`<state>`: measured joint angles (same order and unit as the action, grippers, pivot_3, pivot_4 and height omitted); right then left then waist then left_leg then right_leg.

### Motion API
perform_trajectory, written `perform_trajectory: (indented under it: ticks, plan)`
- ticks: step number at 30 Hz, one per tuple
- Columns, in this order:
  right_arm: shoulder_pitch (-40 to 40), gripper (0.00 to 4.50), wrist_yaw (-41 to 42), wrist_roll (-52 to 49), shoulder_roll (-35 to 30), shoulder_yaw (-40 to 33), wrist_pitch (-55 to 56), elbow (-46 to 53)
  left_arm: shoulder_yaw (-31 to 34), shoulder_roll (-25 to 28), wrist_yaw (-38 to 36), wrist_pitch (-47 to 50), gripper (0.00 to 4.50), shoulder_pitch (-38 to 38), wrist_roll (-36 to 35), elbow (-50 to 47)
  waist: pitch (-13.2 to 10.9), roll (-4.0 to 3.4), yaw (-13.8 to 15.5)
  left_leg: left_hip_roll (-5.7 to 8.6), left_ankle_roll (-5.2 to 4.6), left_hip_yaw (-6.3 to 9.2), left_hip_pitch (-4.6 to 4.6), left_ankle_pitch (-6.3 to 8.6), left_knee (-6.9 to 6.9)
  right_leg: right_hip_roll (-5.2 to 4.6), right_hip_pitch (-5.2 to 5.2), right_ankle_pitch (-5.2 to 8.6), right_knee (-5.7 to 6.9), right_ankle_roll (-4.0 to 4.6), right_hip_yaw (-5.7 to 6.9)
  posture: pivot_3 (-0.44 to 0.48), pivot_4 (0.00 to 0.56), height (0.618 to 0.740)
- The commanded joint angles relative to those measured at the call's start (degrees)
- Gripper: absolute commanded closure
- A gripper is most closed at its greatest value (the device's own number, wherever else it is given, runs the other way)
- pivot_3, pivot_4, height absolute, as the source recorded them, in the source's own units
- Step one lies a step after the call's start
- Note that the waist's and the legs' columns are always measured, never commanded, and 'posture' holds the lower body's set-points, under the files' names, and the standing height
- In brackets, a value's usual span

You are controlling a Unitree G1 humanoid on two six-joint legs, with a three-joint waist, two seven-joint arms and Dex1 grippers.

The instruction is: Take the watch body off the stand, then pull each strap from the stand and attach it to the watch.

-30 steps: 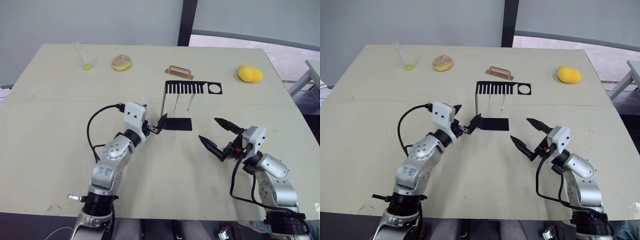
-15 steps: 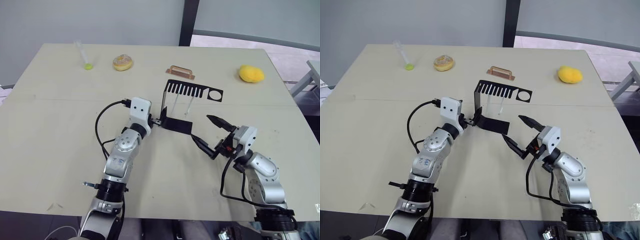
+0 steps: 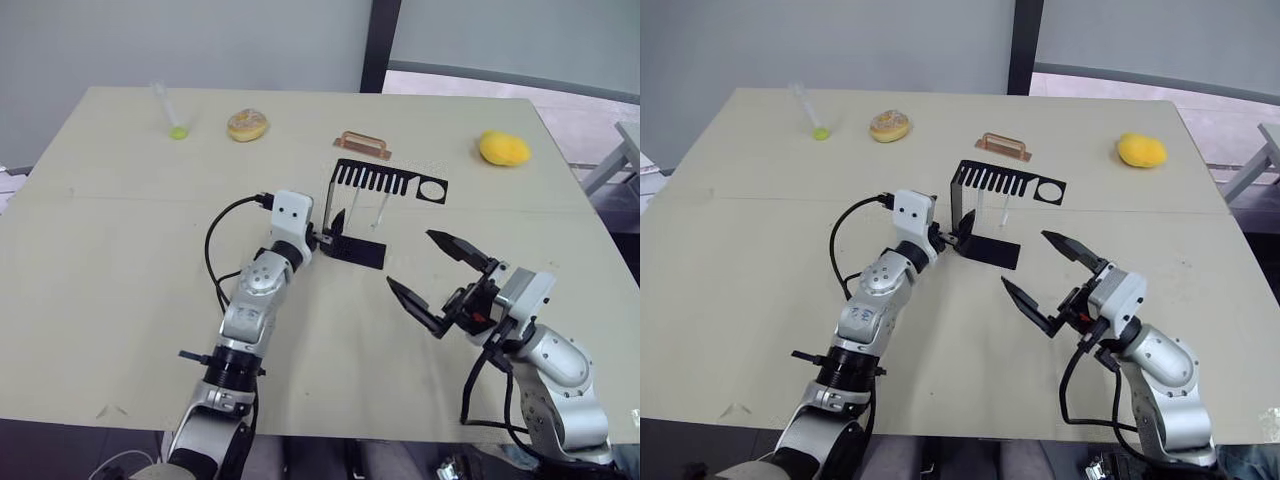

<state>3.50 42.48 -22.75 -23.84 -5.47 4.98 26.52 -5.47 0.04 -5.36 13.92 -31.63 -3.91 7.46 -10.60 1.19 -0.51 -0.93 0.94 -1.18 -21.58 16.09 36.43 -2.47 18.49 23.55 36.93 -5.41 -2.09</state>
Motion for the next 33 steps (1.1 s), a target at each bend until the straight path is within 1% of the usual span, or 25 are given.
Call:
perform_trajectory:
  ticks: [1,3,6,8,10,11,18,22,26,28,33]
  plan:
    - [0.27,0.02,-1.52,0.25,0.26,-0.15,0.66,1.19,-0.09,-0.92,-0.76,-1.97,0.26,-1.22,0.05,-0.09,0.0,0.0,0.2,0.0,0.0,-0.01,0.0,0.0,-0.01,0.0,0.02,0.0,0.0,0.0,-0.01,0.0,0.15,0.74]
    - [0.32,0.0,-1.5,0.61,0.12,-0.01,0.87,0.88,-0.17,-1.0,-1.08,-2.24,0.87,-1.37,0.08,0.17,0.0,0.0,0.41,0.0,0.0,0.0,0.0,0.0,0.0,0.0,0.01,0.0,0.0,0.0,0.0,0.0,0.15,0.74]
    - [1.09,0.0,-1.69,1.07,0.3,0.12,0.87,0.24,-0.31,-1.14,-1.47,-3.46,2.34,-1.83,0.31,1.49,0.0,0.0,0.46,0.0,0.0,0.0,0.0,0.0,0.0,0.0,0.01,0.0,0.0,0.0,0.0,0.0,0.15,0.74]
    - [1.44,0.0,-2.06,1.23,0.65,0.31,0.63,-0.13,-0.27,-1.29,-1.46,-4.09,3.5,-2.18,0.46,2.09,0.0,0.0,0.41,0.0,0.0,0.0,0.0,0.0,0.0,0.0,0.01,0.0,0.0,0.0,0.0,0.0,0.15,0.74]
    - [1.51,0.0,-2.45,1.46,1.0,0.65,0.53,-0.38,-0.26,-1.45,-1.39,-4.29,4.42,-2.27,0.55,2.19,0.0,0.01,0.36,0.0,0.0,0.0,0.0,0.0,-0.01,0.0,0.01,0.0,0.0,0.0,0.0,0.0,0.15,0.74]
    - [1.48,0.0,-2.85,1.54,1.35,0.9,0.38,-0.46,-0.35,-1.46,-1.32,-4.22,4.47,-2.2,0.78,2.03,-0.01,0.01,0.36,0.0,0.0,-0.01,0.0,0.0,-0.01,0.0,0.02,0.0,0.0,0.0,-0.01,0.0,0.15,0.74]
    - [1.9,0.0,-7.32,3.51,4.57,3.79,-1.92,0.52,-0.36,-1.34,0.05,-3.37,4.47,-1.7,2.47,0.01,-0.01,0.01,0.38,-0.01,0.0,0.0,0.0,0.0,-0.01,0.0,0.02,0.0,0.0,0.0,-0.01,0.0,0.15,0.74]
    - [0.64,0.0,-11.59,5.73,6.73,5.71,-4.13,1.46,0.3,-0.99,1.91,-2.24,4.47,-1.12,3.76,-2.15,0.0,0.01,0.27,-0.01,0.01,-0.01,0.0,-0.01,-0.02,0.0,0.05,0.0,0.03,0.0,-0.01,0.0,0.15,0.74]
    - [-3.06,0.0,-20.68,10.97,10.52,7.79,-11.87,1.42,0.07,-0.62,3.63,-0.87,4.47,-0.4,5.57,-4.96,0.0,0.01,0.2,-0.02,0.04,-0.02,-0.01,-0.02,-0.04,0.0,0.12,0.0,0.07,0.0,-0.03,0.0,0.15,0.74]
    - [-4.91,0.0,-22.81,12.44,11.67,8.93,-14.88,1.36,0.05,-0.66,4.36,-0.44,4.47,-0.18,6.23,-5.79,-0.01,0.01,0.33,-0.03,0.06,-0.01,-0.02,-0.04,-0.05,0.0,0.14,0.0,0.09,0.0,-0.03,0.0,0.15,0.74]
    - [-11.98,0.0,-28.2,17.06,16.55,12.28,-16.9,-1.88,-0.24,-0.65,5.16,1.86,4.47,0.56,7.25,-6.67,0.0,0.01,0.24,-0.02,0.07,-0.02,-0.11,-0.04,-0.05,-0.01,0.26,0.0,0.14,0.0,-0.02,0.0,0.15,0.74]
